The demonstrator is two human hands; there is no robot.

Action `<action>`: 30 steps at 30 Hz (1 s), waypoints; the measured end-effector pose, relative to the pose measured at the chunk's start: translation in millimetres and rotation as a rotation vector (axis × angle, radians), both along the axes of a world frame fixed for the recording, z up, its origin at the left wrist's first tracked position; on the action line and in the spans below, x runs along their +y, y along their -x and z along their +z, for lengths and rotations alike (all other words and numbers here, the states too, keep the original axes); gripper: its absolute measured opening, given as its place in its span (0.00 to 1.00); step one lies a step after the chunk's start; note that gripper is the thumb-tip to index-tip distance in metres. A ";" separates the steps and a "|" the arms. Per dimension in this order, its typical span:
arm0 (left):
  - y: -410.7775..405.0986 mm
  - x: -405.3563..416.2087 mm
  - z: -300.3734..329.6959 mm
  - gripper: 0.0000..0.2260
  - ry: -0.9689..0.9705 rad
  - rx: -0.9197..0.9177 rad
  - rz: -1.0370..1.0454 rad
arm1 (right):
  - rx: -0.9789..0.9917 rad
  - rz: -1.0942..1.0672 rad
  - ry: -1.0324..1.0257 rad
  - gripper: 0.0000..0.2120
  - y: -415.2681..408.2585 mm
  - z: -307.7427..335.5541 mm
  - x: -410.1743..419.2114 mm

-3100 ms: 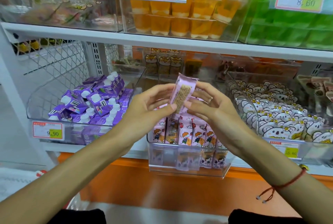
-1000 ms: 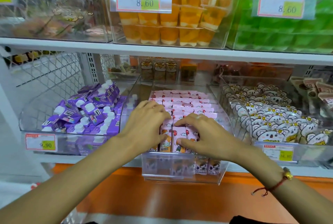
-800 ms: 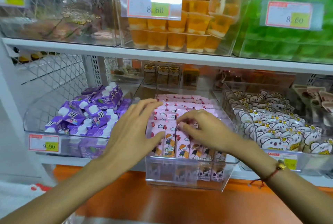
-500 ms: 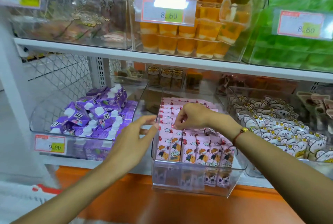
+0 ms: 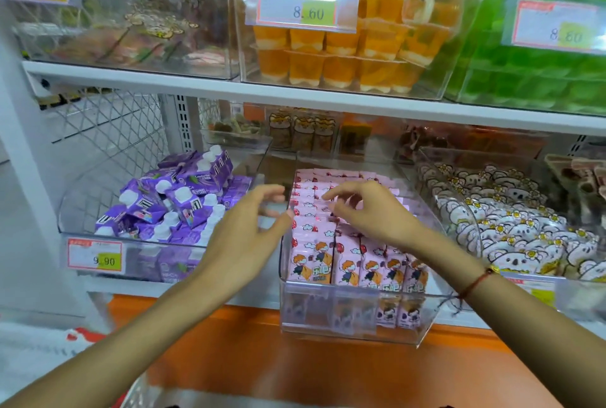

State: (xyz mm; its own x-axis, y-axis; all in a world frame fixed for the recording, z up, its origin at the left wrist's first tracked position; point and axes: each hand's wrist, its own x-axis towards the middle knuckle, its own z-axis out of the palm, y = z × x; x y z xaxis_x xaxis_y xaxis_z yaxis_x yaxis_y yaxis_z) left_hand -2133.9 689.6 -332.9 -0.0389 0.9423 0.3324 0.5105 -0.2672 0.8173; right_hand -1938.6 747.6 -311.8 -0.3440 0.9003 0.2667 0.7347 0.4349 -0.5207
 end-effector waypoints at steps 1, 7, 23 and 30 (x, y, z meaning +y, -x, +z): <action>-1.1 3.1 5.4 0.13 -0.059 0.025 0.000 | -0.025 -0.004 -0.041 0.10 -4.7 1.4 -8.7; -26.6 60.1 33.5 0.12 -0.234 0.283 -0.123 | -0.292 0.108 -0.169 0.20 -33.2 -22.3 -73.8; -84.2 188.9 22.3 0.13 0.090 0.920 -0.059 | -0.316 0.192 -0.158 0.24 -45.6 -33.8 -69.5; -91.8 196.0 28.9 0.08 0.000 0.643 0.133 | -0.323 0.195 -0.156 0.27 -44.8 -34.1 -68.6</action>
State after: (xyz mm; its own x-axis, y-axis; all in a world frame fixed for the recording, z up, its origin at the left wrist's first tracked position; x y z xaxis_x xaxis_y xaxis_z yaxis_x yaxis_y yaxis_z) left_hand -2042.1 885.6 -304.0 0.0516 0.9432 0.3281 0.9259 -0.1683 0.3382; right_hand -1893.8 679.0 -345.9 -0.5931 0.7669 0.2453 0.7454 0.6381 -0.1929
